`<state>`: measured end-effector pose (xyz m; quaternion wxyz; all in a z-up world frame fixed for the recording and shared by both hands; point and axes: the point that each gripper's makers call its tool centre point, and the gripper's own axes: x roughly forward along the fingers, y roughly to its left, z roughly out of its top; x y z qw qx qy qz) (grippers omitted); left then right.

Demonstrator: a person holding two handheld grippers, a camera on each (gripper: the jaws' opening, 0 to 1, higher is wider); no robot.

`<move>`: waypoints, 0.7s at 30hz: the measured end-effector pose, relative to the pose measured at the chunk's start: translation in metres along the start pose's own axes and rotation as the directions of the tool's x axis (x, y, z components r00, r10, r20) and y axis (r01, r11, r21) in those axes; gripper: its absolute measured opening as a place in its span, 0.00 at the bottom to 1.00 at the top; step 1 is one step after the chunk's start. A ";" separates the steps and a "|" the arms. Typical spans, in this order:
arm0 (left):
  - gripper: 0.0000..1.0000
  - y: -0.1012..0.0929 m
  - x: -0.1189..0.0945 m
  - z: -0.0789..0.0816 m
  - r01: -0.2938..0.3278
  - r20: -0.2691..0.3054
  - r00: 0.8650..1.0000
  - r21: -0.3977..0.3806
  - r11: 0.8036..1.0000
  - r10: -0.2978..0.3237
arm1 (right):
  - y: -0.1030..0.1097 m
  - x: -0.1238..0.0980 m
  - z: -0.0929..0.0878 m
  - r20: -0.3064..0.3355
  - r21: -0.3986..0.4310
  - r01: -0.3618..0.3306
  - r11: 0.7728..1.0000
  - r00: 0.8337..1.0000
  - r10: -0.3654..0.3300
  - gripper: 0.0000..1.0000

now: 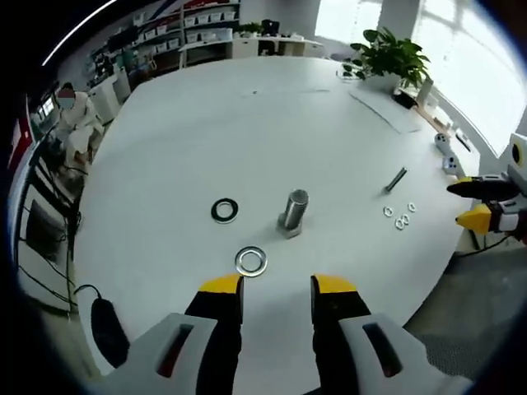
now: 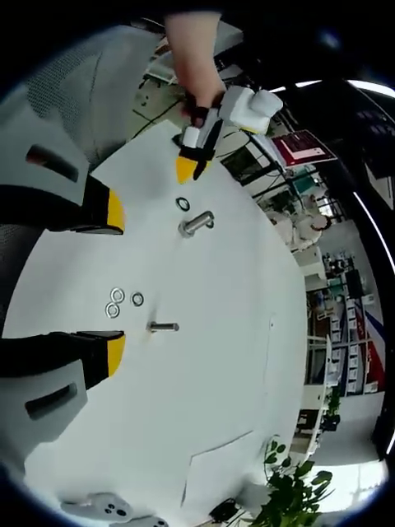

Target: Place the washer onto the threaded stud by aligning its center hole with the stud, sliding it down to the base, and recovering from edge contact or off-axis alignment until the washer reaches the visible bottom stop.

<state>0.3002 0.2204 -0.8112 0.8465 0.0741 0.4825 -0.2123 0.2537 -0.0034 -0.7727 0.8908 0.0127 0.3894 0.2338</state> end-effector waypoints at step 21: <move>0.35 0.012 0.032 -0.018 0.034 -0.218 0.976 0.122 0.992 -0.007 | 0.001 0.000 -0.001 -0.006 0.003 -0.009 1.000 1.000 0.009 0.50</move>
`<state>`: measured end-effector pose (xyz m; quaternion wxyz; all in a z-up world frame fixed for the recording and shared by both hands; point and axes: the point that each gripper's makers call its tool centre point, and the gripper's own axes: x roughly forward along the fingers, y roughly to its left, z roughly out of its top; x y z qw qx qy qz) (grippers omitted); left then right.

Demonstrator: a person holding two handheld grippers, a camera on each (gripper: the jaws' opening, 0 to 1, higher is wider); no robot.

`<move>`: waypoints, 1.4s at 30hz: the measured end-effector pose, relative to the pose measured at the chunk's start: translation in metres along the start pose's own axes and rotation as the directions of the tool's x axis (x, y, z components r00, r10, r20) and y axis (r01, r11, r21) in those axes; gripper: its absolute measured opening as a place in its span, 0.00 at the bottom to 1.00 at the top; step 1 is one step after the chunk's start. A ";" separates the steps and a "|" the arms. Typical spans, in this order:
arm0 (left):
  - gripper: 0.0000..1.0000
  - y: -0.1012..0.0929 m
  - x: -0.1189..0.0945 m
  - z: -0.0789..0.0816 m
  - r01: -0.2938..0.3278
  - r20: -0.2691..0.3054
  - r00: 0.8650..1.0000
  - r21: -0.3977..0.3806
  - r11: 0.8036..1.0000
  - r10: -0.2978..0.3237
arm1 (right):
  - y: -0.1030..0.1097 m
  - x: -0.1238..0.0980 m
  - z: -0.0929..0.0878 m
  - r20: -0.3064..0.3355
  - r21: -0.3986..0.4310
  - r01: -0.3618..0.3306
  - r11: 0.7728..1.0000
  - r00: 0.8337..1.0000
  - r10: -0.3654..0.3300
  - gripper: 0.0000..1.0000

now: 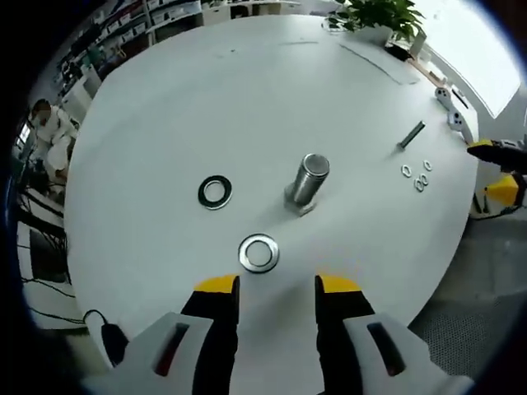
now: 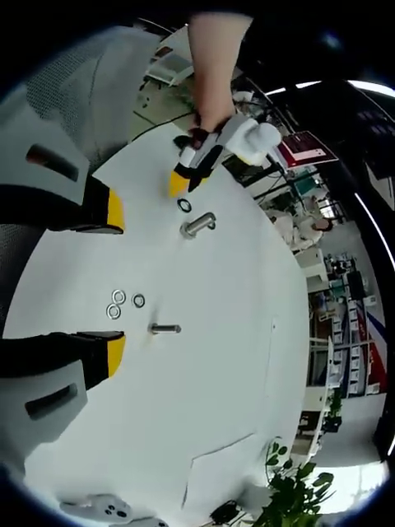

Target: Place the washer onto the threaded stud by aligning its center hole with the stud, sliding it down to the base, and recovering from edge contact or off-axis alignment until the washer reaches the visible bottom stop.

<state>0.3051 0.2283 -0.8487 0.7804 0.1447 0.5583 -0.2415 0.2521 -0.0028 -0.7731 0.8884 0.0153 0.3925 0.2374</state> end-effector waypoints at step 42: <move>0.21 0.004 0.025 0.013 0.010 -0.199 0.980 0.169 0.986 0.024 | 0.011 0.001 0.001 0.002 -0.001 -0.034 0.999 0.999 0.034 0.50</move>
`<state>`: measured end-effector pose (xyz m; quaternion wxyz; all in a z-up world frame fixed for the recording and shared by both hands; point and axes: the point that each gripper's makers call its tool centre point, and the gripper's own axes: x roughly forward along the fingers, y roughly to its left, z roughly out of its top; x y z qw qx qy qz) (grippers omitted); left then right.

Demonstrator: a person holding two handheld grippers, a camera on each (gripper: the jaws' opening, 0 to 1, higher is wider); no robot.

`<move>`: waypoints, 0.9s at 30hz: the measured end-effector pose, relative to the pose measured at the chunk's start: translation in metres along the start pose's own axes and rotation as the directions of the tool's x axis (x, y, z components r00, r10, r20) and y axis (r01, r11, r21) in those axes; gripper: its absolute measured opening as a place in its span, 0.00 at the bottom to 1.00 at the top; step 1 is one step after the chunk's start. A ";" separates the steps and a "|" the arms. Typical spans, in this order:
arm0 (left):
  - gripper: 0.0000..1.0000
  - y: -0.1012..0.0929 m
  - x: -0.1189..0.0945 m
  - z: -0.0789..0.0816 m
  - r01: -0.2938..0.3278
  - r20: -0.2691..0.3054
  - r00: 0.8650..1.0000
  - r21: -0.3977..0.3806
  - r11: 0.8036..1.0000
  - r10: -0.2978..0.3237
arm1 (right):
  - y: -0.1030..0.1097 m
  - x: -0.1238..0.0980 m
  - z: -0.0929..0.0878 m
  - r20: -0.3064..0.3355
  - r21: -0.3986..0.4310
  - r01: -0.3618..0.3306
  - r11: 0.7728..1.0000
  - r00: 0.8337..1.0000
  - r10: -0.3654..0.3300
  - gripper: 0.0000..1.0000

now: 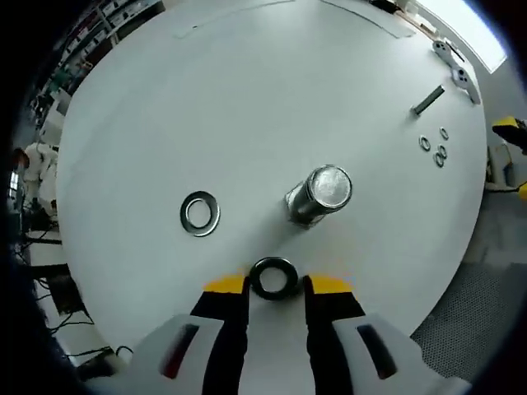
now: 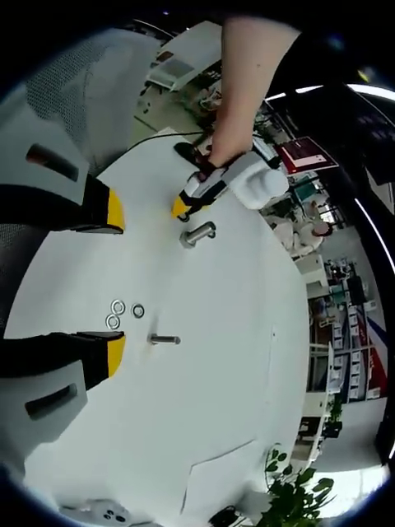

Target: Place the washer onto the threaded stud by aligning its center hole with the stud, sliding it down to the base, and recovering from edge contact or off-axis alignment until the washer reaches the visible bottom stop.

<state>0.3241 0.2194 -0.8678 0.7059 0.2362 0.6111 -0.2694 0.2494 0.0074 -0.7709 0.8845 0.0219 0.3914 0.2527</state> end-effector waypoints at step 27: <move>0.23 0.003 0.000 -0.001 -0.004 0.017 1.000 -0.052 0.999 0.005 | -0.003 -0.001 -0.001 -0.006 0.005 0.011 1.000 1.000 -0.011 0.50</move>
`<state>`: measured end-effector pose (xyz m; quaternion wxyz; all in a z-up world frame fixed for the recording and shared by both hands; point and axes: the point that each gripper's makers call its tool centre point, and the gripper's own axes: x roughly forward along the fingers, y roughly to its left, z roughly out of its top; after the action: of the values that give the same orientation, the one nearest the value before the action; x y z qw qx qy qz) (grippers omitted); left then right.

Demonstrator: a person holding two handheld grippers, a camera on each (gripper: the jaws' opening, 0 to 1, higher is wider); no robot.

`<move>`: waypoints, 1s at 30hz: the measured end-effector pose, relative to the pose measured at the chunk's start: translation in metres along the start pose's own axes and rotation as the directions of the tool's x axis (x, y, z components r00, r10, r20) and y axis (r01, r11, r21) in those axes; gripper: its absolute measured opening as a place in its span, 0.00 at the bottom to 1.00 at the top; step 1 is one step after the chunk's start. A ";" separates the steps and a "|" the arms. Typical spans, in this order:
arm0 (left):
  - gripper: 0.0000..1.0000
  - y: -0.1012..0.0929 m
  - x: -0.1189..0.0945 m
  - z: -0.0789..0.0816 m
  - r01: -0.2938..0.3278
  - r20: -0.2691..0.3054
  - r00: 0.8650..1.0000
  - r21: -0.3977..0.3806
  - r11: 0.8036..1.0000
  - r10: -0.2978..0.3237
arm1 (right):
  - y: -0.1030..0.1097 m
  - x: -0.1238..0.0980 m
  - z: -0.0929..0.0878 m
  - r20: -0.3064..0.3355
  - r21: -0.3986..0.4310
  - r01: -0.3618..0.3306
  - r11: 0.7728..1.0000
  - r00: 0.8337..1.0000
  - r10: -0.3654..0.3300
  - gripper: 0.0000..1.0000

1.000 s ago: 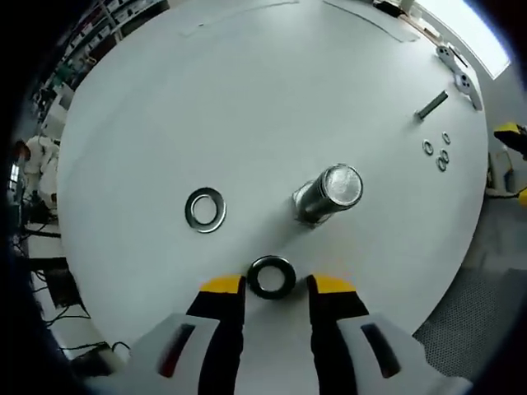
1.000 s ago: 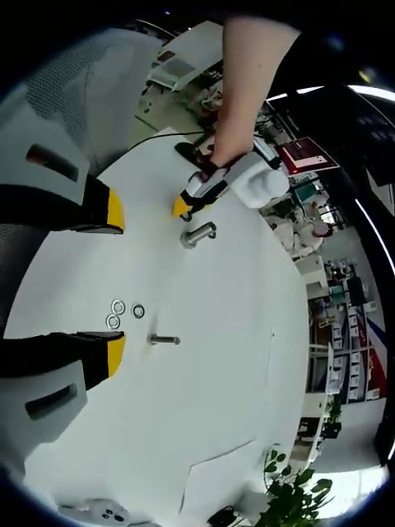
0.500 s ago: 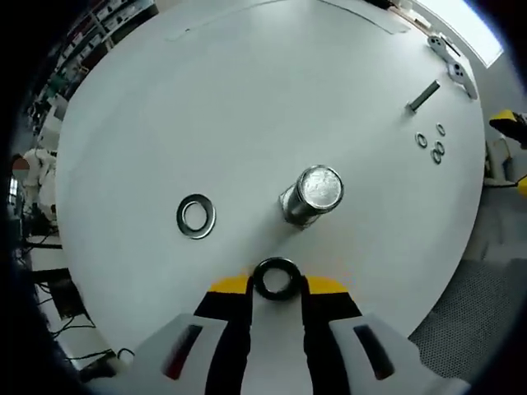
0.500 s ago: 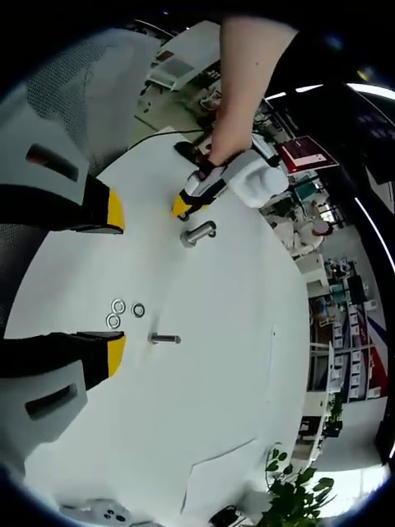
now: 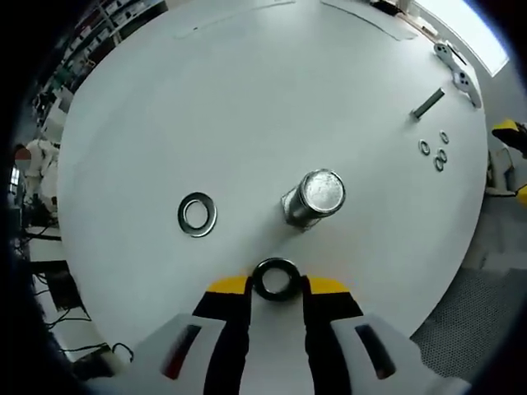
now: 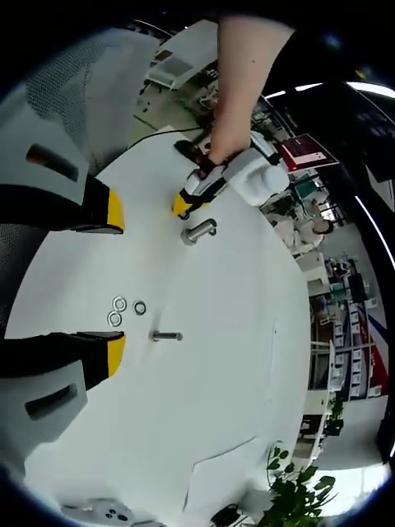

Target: Place the washer onto the threaded stud by aligning its center hole with the stud, sliding it down to the base, and recovering from edge contact or off-axis alignment until the washer reaches the visible bottom stop.

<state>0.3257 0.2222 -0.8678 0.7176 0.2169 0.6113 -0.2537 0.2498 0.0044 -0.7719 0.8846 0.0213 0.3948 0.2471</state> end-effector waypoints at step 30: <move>0.19 -0.002 0.000 0.002 -0.019 0.017 1.000 -0.019 1.000 0.019 | -0.002 -0.001 -0.002 -0.004 0.018 -0.001 1.000 1.000 0.001 0.50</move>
<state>0.3254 0.2194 -0.8674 0.7272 0.2137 0.6053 -0.2431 0.2493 0.0021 -0.7730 0.8834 0.0288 0.3989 0.2442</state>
